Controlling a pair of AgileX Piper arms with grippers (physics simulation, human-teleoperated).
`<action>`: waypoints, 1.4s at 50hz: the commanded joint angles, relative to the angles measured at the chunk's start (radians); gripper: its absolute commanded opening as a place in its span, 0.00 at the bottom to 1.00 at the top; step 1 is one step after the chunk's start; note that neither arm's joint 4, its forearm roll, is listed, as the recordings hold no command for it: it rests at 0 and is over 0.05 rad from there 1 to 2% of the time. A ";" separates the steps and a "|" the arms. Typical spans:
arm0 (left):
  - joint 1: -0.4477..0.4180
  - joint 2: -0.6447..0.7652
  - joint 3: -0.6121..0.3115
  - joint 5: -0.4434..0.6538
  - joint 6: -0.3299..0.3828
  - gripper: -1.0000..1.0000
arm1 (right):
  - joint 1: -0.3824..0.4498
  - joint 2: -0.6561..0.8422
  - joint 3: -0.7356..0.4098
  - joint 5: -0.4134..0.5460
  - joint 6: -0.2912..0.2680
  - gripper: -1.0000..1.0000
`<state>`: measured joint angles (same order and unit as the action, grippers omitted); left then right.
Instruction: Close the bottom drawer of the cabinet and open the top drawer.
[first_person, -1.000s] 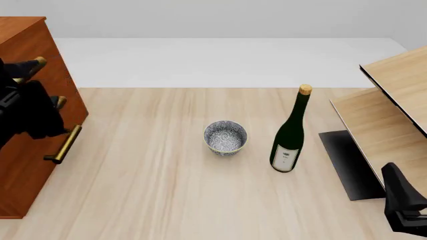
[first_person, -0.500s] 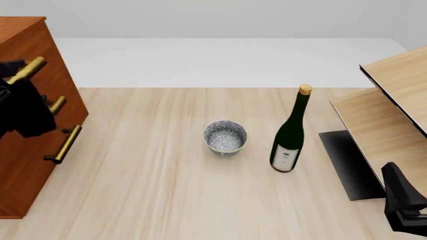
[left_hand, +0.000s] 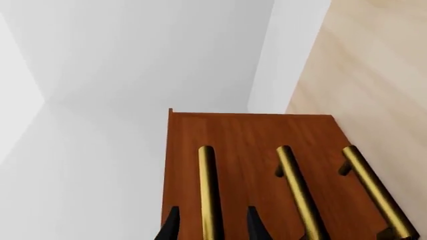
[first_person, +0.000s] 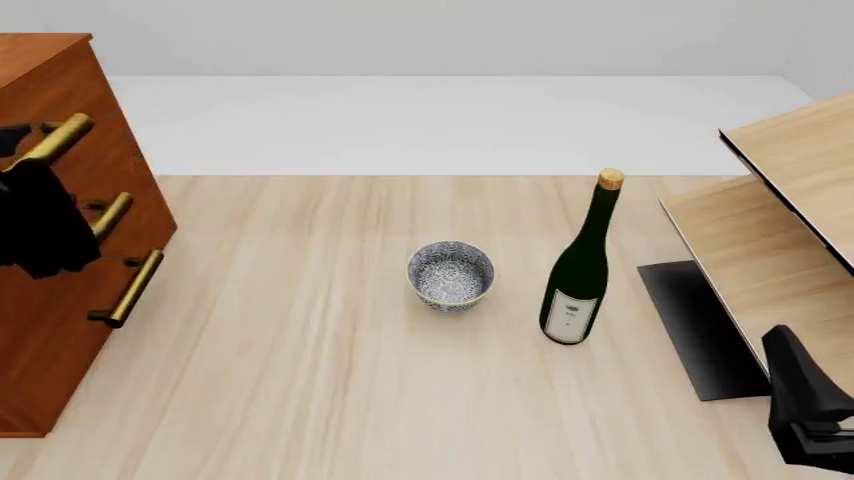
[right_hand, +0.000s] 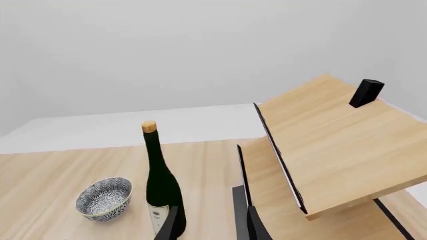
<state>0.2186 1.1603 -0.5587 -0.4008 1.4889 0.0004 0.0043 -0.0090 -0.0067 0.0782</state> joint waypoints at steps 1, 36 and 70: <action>0.021 0.003 0.004 -0.004 -0.002 1.00 | 0.001 -0.004 0.001 0.002 -0.004 1.00; 0.087 0.005 0.004 -0.005 -0.010 1.00 | 0.008 -0.003 0.002 0.001 -0.010 1.00; 0.074 -0.004 -0.013 -0.001 -0.003 0.00 | 0.006 -0.003 -0.001 0.001 -0.003 1.00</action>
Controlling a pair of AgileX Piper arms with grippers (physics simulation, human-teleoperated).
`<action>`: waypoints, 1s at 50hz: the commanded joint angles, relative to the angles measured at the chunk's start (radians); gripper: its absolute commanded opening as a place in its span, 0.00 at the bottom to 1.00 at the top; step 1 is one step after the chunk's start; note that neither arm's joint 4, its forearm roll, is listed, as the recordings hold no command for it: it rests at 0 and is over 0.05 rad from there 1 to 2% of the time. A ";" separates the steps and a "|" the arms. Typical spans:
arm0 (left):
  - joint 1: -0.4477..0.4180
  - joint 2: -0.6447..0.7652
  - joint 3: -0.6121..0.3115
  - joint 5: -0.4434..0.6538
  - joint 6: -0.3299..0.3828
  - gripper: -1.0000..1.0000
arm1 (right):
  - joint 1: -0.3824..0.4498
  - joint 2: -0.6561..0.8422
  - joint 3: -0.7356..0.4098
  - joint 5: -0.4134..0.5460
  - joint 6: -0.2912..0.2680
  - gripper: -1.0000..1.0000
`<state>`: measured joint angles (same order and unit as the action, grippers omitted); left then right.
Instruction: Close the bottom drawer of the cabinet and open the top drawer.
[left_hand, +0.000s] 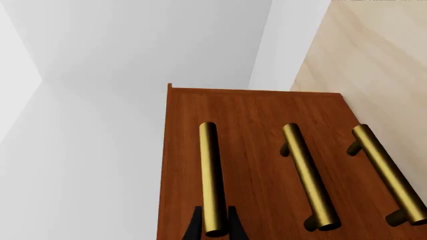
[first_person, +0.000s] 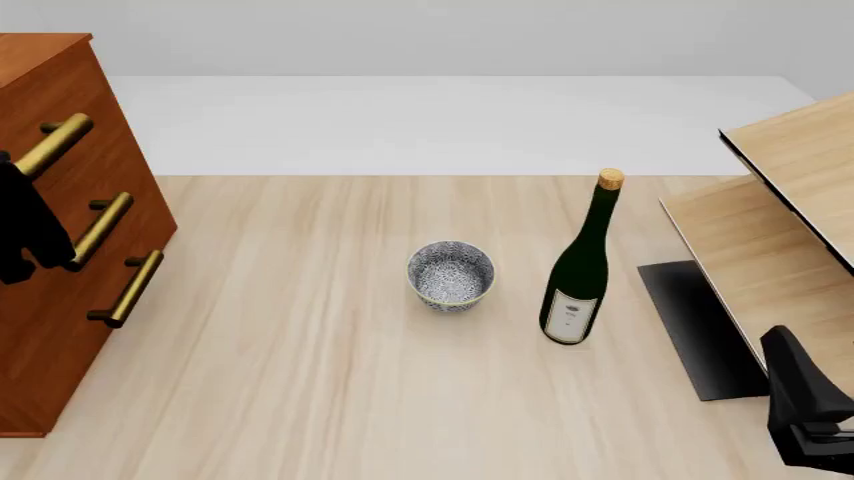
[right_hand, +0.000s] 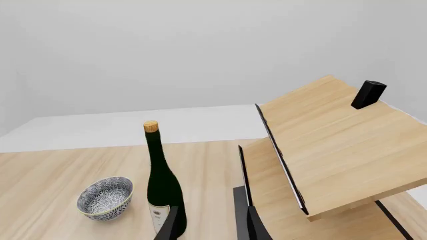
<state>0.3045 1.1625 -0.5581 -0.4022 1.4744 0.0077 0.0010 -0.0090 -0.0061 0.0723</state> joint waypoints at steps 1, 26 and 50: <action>-0.013 -0.008 -0.014 0.001 0.012 0.00 | -0.001 0.000 -0.001 0.000 0.004 1.00; -0.084 -0.023 -0.007 -0.006 0.028 0.00 | -0.008 0.000 -0.005 0.000 0.018 1.00; -0.156 -0.021 -0.018 -0.006 0.035 0.00 | -0.012 0.000 -0.004 -0.002 0.024 1.00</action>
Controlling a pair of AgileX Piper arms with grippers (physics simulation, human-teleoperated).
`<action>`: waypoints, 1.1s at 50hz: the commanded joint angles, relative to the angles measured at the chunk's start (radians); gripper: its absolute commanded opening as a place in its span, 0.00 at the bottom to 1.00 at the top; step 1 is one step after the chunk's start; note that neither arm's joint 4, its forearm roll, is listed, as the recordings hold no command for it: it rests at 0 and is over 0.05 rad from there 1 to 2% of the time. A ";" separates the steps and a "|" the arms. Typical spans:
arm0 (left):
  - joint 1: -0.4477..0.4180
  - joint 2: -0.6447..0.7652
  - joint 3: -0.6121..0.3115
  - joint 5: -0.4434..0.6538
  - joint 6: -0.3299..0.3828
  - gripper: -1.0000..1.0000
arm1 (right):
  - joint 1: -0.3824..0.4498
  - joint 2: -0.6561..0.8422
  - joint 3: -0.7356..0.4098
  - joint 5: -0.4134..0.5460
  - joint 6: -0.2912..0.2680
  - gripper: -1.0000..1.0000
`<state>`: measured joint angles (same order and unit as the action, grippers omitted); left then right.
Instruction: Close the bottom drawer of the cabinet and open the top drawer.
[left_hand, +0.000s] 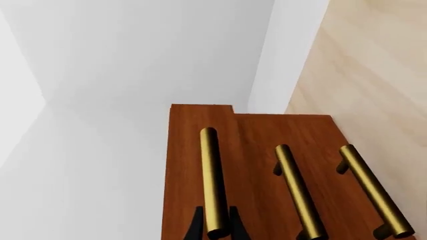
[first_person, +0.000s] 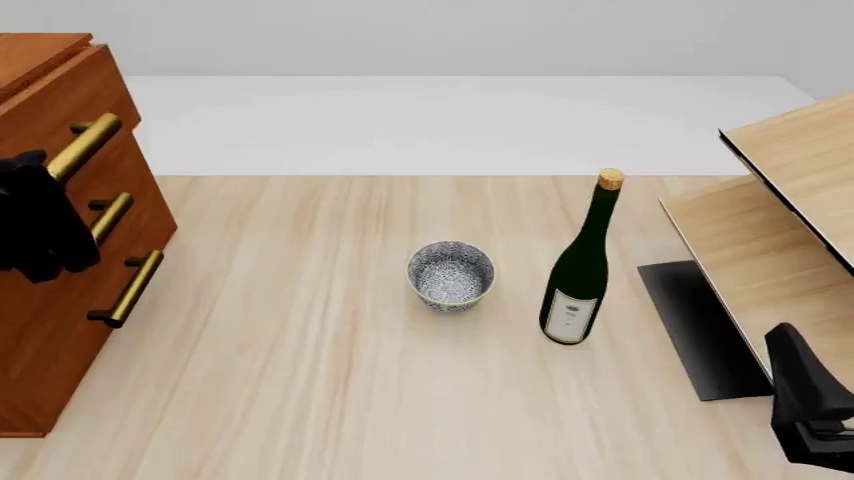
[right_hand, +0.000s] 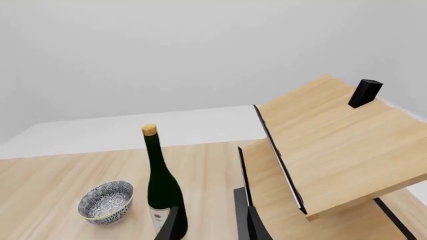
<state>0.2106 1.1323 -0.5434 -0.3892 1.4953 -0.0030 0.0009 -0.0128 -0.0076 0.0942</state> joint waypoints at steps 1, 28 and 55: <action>-0.065 0.010 -0.034 -0.018 0.014 0.00 | -0.002 0.000 0.000 0.000 0.002 1.00; -0.113 0.023 -0.034 -0.030 0.018 0.00 | -0.003 0.000 -0.001 0.000 0.003 1.00; -0.151 -0.005 -0.032 -0.008 0.013 0.00 | -0.002 0.001 -0.002 0.000 0.004 1.00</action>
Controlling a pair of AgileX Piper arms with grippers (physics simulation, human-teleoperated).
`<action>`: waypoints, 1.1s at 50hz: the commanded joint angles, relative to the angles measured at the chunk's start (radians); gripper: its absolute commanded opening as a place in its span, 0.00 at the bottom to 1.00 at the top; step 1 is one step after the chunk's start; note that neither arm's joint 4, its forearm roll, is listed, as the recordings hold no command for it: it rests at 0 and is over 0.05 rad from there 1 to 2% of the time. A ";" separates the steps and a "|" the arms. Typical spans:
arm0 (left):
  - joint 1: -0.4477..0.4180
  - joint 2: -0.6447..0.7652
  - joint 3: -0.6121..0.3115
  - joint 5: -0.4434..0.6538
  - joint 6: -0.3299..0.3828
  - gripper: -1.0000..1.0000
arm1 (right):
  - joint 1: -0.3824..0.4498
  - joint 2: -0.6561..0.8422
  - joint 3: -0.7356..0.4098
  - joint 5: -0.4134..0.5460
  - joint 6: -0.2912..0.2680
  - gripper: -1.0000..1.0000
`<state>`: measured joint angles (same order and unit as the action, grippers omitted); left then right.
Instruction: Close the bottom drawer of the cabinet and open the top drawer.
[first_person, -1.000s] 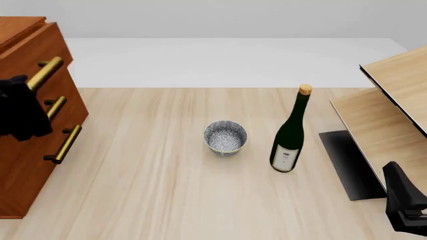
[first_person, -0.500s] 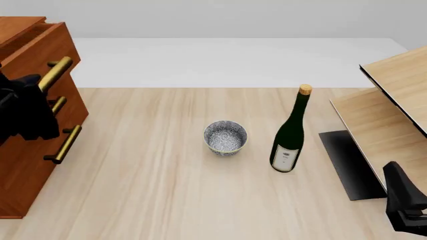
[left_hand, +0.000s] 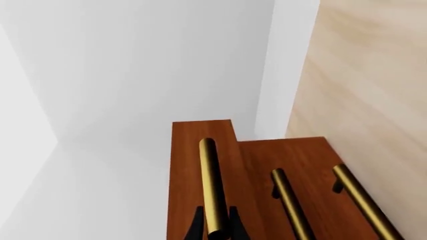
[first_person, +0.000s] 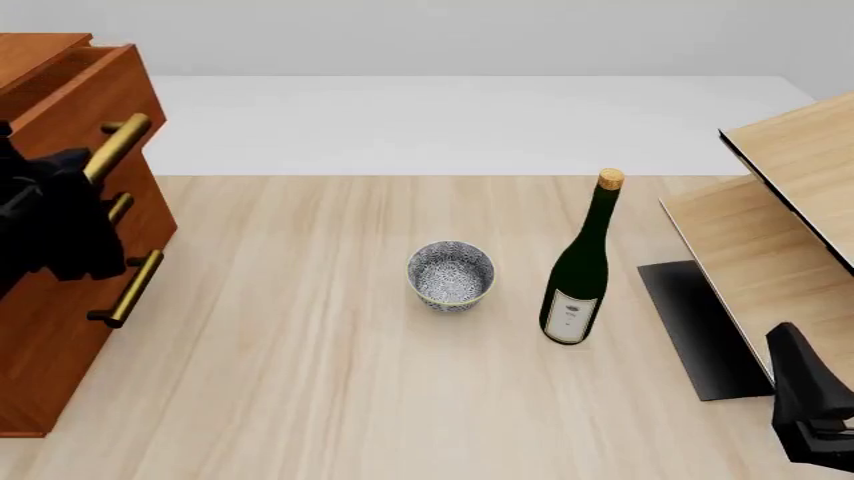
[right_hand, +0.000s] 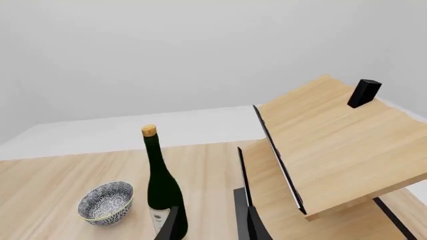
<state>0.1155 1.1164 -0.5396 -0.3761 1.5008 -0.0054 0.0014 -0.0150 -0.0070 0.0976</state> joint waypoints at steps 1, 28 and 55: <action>-0.056 0.010 -0.036 -0.020 0.008 0.00 | 0.000 0.000 0.000 0.000 0.000 1.00; -0.049 0.027 -0.048 -0.021 0.004 1.00 | 0.001 0.000 0.000 0.000 0.001 1.00; -0.067 0.011 -0.036 0.000 -0.012 1.00 | 0.000 -0.001 0.001 0.000 0.005 1.00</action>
<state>0.0616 1.1448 -0.5807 -0.3929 1.4983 -0.0053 0.0008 -0.0141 -0.0071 0.1007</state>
